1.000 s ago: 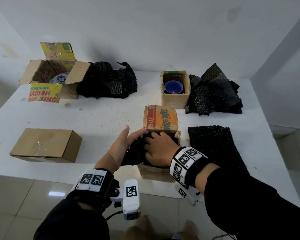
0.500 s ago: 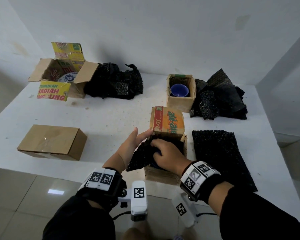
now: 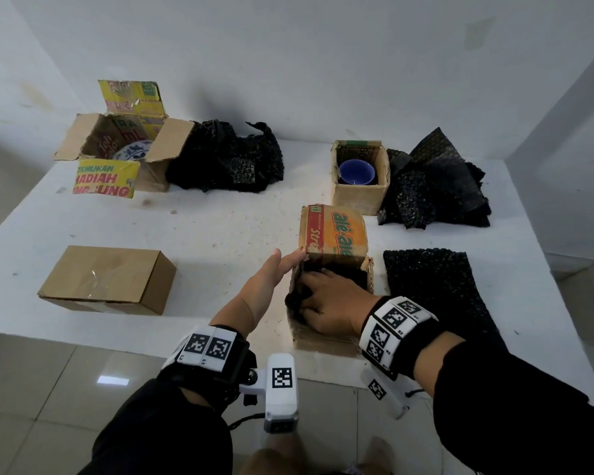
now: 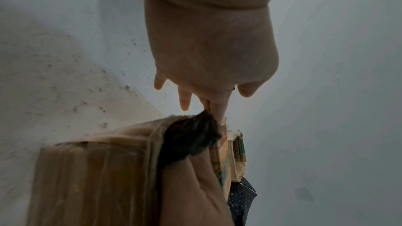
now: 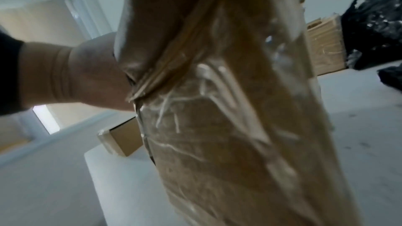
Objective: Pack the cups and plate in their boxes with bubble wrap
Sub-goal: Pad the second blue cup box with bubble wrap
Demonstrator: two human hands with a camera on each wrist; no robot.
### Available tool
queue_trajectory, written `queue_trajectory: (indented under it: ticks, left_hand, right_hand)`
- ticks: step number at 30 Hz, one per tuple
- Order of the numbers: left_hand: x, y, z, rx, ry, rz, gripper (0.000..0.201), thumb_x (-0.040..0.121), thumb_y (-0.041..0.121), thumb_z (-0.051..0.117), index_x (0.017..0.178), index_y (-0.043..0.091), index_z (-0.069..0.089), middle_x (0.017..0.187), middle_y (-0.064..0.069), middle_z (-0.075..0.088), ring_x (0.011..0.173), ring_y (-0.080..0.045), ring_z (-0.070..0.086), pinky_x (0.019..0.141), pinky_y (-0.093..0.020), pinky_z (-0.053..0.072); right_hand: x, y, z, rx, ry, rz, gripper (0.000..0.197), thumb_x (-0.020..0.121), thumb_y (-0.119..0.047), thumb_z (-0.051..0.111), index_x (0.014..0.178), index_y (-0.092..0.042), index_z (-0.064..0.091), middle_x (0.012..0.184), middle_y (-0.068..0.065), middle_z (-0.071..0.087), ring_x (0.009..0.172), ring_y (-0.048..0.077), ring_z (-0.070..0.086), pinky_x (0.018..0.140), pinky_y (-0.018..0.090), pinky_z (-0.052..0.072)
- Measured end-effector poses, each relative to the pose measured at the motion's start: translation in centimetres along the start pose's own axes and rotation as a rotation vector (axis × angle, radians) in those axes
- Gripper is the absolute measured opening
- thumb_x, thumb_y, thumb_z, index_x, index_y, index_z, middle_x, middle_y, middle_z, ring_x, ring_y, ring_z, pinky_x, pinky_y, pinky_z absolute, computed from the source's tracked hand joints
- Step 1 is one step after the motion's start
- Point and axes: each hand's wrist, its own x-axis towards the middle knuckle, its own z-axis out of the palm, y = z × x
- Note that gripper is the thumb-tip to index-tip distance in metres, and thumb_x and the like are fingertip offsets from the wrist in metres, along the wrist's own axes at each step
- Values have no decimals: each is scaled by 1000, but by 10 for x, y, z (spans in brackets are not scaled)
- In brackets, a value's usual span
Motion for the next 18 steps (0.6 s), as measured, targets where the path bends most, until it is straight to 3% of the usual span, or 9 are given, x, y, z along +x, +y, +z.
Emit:
queue_trajectory:
  ticks: [2,5,6,8,10,13,15,18]
  left_hand:
    - [-3,3,1,-20,-32,1,44,85,73,21,108,63,57,151,15,31,143,-7,16,119,-45,3]
    - [-3,6,2,44,30,7,73,73,77,36,133,37,50,151,5,33,144,-15,18,115,-30,7]
    - [-3,5,2,49,32,15,75,73,76,37,134,35,48,152,5,33,144,-15,18,114,-29,7]
    - [-2,2,2,14,-15,39,47,90,68,26,125,47,50,150,13,33,143,-8,17,119,-36,3]
    - [0,-4,0,19,-33,40,41,98,55,14,118,56,50,150,19,32,142,-3,17,119,-44,2]
    - [0,-4,-1,67,-38,45,43,97,55,13,120,58,49,150,21,31,142,-2,15,119,-44,2]
    - [-1,-1,0,73,-43,52,43,95,57,15,119,59,50,150,22,30,142,-1,14,119,-43,2]
    - [-1,-1,1,61,-54,63,39,97,54,15,115,60,49,149,22,30,142,-1,15,119,-42,2]
  right_hand:
    - [-1,2,3,114,59,4,34,92,-34,46,103,-13,70,123,3,47,115,22,41,108,35,25]
    - [-5,7,8,423,303,13,17,79,-21,66,91,-10,69,112,1,54,102,22,54,91,34,44]
    - [-6,9,10,494,379,-5,15,74,-15,68,89,-11,67,107,1,54,99,20,55,87,33,46]
    - [-7,8,10,593,448,-59,20,71,-8,64,90,-13,65,101,-2,55,96,16,56,88,28,45]
    - [-8,4,10,610,407,-57,26,72,-12,52,93,-13,67,103,-2,55,99,15,54,92,29,44]
    - [-11,0,10,539,251,1,42,74,-23,39,93,-7,72,115,0,55,106,17,50,96,32,40]
    - [-11,0,9,484,207,17,41,78,-27,41,95,-7,73,121,0,53,110,17,47,96,28,36]
    - [-10,0,6,407,184,92,34,89,-23,48,119,-10,57,129,2,46,119,19,41,97,27,31]
